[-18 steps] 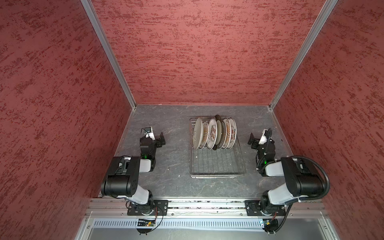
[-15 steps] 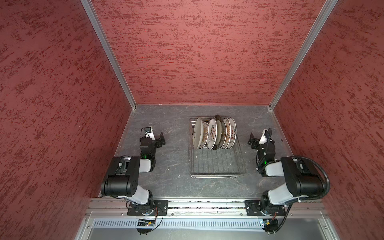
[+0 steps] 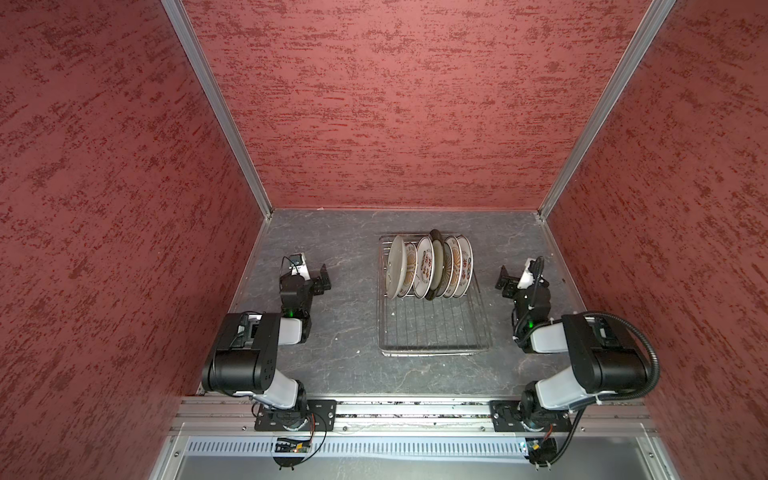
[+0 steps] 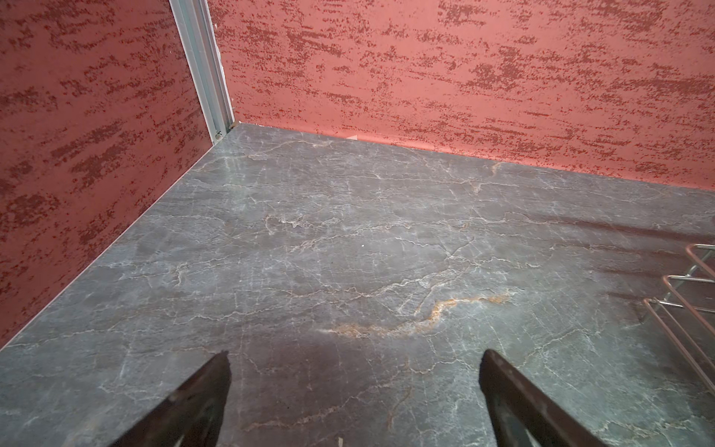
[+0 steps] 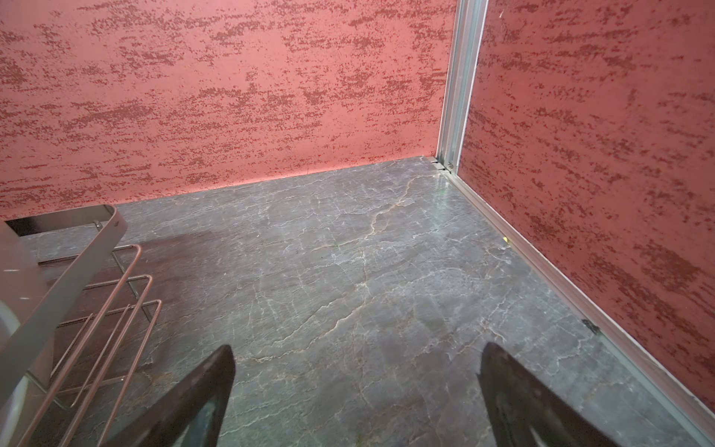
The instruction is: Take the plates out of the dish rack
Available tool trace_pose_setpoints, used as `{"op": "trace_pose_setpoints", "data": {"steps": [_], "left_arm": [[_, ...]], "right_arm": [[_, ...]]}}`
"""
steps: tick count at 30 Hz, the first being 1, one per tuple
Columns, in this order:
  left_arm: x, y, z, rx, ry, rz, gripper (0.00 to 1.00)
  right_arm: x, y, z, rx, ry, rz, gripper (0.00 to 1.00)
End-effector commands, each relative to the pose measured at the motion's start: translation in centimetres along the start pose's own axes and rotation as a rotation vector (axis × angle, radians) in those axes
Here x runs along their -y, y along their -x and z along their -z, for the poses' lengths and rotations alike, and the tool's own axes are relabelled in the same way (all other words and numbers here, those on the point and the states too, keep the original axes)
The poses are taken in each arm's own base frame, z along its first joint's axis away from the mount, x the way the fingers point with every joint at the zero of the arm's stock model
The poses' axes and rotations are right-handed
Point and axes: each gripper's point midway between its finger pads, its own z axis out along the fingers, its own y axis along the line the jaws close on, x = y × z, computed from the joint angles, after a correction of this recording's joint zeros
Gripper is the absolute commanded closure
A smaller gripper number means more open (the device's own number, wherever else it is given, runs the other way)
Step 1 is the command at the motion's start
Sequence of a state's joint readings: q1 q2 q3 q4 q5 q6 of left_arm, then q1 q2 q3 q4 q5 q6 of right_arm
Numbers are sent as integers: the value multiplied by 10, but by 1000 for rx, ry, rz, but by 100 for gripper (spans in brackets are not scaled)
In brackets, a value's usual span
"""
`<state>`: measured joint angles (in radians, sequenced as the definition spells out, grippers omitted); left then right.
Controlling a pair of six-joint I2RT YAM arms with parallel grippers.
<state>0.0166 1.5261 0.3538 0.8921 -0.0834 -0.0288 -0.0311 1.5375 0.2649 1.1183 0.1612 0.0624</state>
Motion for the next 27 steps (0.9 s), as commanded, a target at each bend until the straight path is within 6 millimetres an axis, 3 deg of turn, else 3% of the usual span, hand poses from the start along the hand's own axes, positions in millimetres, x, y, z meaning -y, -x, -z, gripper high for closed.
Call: {"op": "trace_pose_setpoints", "data": {"steps": [1,22,27], "left_arm": [[1,10,-3,32,-8,-6,0],[2,10,-2,32,-10,-7,0],[2,20,7,52,7,-8,1]], "right_arm": [[-1,13,-3,44,8,11,1],[-1,13,-3,47,8,12,1],[-9,24,-3,37,48,29,1]]}}
